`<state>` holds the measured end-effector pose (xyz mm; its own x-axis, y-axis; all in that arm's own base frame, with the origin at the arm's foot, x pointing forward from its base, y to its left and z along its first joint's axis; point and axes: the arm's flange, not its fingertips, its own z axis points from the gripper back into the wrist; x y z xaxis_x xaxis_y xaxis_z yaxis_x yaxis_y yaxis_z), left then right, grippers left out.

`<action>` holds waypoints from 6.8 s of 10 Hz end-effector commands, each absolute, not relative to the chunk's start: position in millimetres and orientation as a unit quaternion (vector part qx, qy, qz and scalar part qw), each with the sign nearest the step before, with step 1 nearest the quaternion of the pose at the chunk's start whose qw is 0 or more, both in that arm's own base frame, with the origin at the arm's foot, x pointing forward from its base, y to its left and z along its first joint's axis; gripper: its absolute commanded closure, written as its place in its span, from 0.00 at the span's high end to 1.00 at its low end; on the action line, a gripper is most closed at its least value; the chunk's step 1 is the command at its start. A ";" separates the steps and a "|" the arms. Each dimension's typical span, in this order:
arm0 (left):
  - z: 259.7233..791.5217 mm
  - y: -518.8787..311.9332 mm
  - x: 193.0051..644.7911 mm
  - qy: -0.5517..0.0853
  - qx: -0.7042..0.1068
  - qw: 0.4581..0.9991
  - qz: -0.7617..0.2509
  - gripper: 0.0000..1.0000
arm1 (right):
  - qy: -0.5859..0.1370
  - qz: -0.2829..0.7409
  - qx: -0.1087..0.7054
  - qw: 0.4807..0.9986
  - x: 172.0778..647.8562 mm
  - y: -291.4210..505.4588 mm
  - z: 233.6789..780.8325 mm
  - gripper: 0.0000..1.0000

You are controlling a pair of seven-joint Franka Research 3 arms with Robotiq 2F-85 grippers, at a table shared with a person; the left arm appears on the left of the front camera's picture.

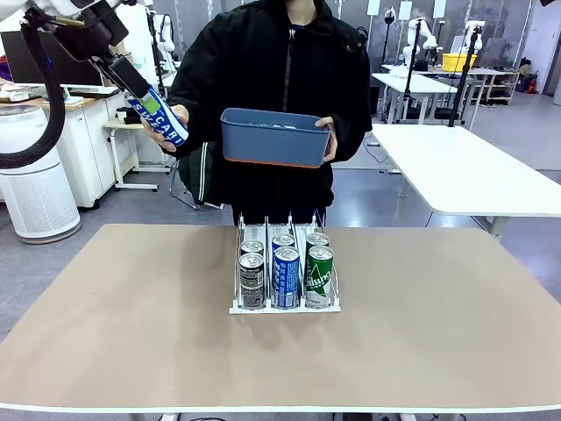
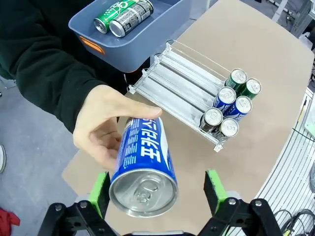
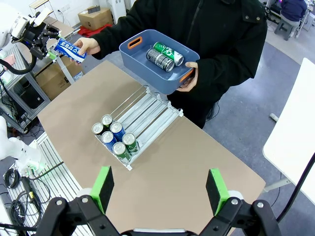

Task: Fill the beverage cans into the dispenser.
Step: Pick up the Ionic drink handed by the human, then place the picked Ionic drink in the line of the Automatic Can Dispenser with the same cans.

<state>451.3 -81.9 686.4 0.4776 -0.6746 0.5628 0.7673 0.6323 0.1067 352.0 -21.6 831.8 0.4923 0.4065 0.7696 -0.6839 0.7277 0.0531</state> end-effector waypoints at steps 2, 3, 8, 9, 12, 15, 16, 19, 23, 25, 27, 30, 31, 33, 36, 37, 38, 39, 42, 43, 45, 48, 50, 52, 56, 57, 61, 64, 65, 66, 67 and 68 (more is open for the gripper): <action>680.7 -75.9 465.2 -0.301 -0.105 0.846 -0.428 1.00 | -0.388 0.321 0.183 0.844 353.0 -19.6 831.0 1.00; 681.0 -76.4 465.9 -0.304 -0.105 0.844 -0.430 1.00 | -0.388 0.321 0.183 0.844 353.0 -19.6 831.0 1.00; 681.5 -78.8 471.5 -0.300 -0.101 0.839 -0.442 1.00 | -0.388 0.321 0.183 0.844 353.0 -19.6 831.0 1.00; 681.8 -78.6 471.2 -0.298 -0.101 0.840 -0.443 1.00 | -0.388 0.321 0.183 0.844 353.0 -19.6 831.0 1.00; 682.8 -82.5 468.7 -0.293 -0.095 0.849 -0.429 1.00 | -0.388 0.321 0.183 0.844 353.0 -19.6 831.0 1.00; 682.8 -82.5 468.7 -0.293 -0.095 0.849 -0.429 1.00 | -0.388 0.321 0.183 0.844 353.0 -19.6 831.0 1.00; 682.8 -82.5 468.7 -0.293 -0.095 0.849 -0.429 1.00 | -0.388 0.321 0.183 0.844 353.0 -19.6 831.0 1.00; 682.8 -82.1 470.6 -0.287 -0.085 0.855 -0.423 0.40 | -0.388 0.321 0.183 0.844 353.0 -19.6 831.0 1.00; 684.2 -82.2 470.7 -0.288 -0.082 0.855 -0.424 0.00 | -0.388 0.321 0.183 0.844 353.0 -19.6 831.0 1.00; 684.6 -83.0 470.8 -0.288 -0.089 0.853 -0.425 0.00 | -0.388 0.321 0.183 0.844 353.0 -19.6 831.0 1.00; 684.0 -83.5 472.0 -0.280 -0.094 0.854 -0.429 0.00 | -0.388 0.321 0.183 0.844 353.0 -19.6 831.0 1.00; 682.0 -83.5 471.1 -0.287 -0.091 0.851 -0.430 0.00 | -0.388 0.321 0.183 0.844 353.0 -19.6 831.0 1.00; 682.0 -83.5 471.1 -0.287 -0.091 0.851 -0.430 0.00 | -0.388 0.321 0.183 0.844 353.0 -19.6 831.0 1.00; 682.0 -83.5 471.1 -0.287 -0.091 0.851 -0.430 0.00 | -0.388 0.321 0.183 0.844 353.0 -19.6 831.0 1.00; 682.0 -83.5 471.1 -0.287 -0.091 0.851 -0.430 0.00 | -0.388 0.321 0.183 0.844 353.0 -19.6 831.0 1.00; 682.0 -83.5 471.1 -0.287 -0.091 0.851 -0.430 0.00 | -0.388 0.321 0.183 0.844 353.0 -19.6 831.0 1.00; 682.0 -83.5 471.1 -0.287 -0.091 0.851 -0.430 0.00 | -0.388 0.321 0.183 0.844 353.0 -19.6 831.0 1.00; 682.0 -83.5 471.1 -0.287 -0.091 0.851 -0.430 0.00 | -0.388 0.321 0.183 0.844 353.0 -19.6 831.0 1.00; 682.0 -83.5 471.1 -0.287 -0.091 0.851 -0.430 0.00 | -0.388 0.321 0.183 0.844 353.0 -19.6 831.0 1.00; 682.0 -83.5 471.1 -0.287 -0.091 0.851 -0.430 0.00 | -0.388 0.321 0.183 0.844 353.0 -19.6 831.0 1.00; 682.0 -83.5 471.1 -0.287 -0.091 0.851 -0.430 0.00 | -0.388 0.321 0.183 0.844 353.0 -19.6 831.0 1.00; 682.0 -83.5 471.1 -0.287 -0.091 0.851 -0.430 0.00 | -0.388 0.321 0.183 0.844 353.0 -19.6 831.0 1.00; 682.0 -83.5 471.1 -0.287 -0.091 0.851 -0.430 0.00 | -0.388 0.321 0.183 0.844 353.0 -19.6 831.0 1.00; 682.0 -83.5 471.1 -0.287 -0.091 0.851 -0.430 0.00 | -0.388 0.321 0.183 0.844 353.0 -19.6 831.0 1.00; 682.0 -83.5 471.1 -0.287 -0.091 0.851 -0.430 0.00 | -0.388 0.321 0.183 0.844 353.0 -19.6 831.0 1.00; 682.0 -83.5 471.1 -0.287 -0.091 0.851 -0.430 0.00 | -0.388 0.321 0.183 0.844 353.0 -19.6 831.0 1.00; 682.0 -83.5 471.1 -0.287 -0.091 0.851 -0.430 0.00 | -0.388 0.321 0.183 0.844 353.0 -19.6 831.0 1.00; 682.0 -83.5 471.1 -0.287 -0.091 0.851 -0.430 0.00 | -0.388 0.321 0.183 0.844 353.0 -19.6 831.0 1.00; 682.0 -83.5 471.1 -0.287 -0.091 0.851 -0.430 0.00 | -0.388 0.321 0.183 0.844 353.0 -19.6 831.0 1.00; 680.2 -84.9 472.8 -0.285 -0.091 0.851 -0.431 0.57 | -0.388 0.321 0.183 0.844 353.0 -19.6 831.0 1.00; 681.5 -89.9 465.9 -0.264 -0.094 0.857 -0.432 0.57 | -0.388 0.321 0.183 0.844 353.0 -19.6 831.0 1.00; 684.4 -100.1 455.2 -0.250 -0.073 0.869 -0.420 0.57 | -0.388 0.321 0.183 0.844 353.0 -19.6 831.0 1.00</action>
<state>468.2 -92.4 677.5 0.4838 -0.6940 0.5332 0.7896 0.6089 0.0760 352.1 -21.6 831.7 0.4924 0.4066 0.7696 -0.6839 0.7276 0.0531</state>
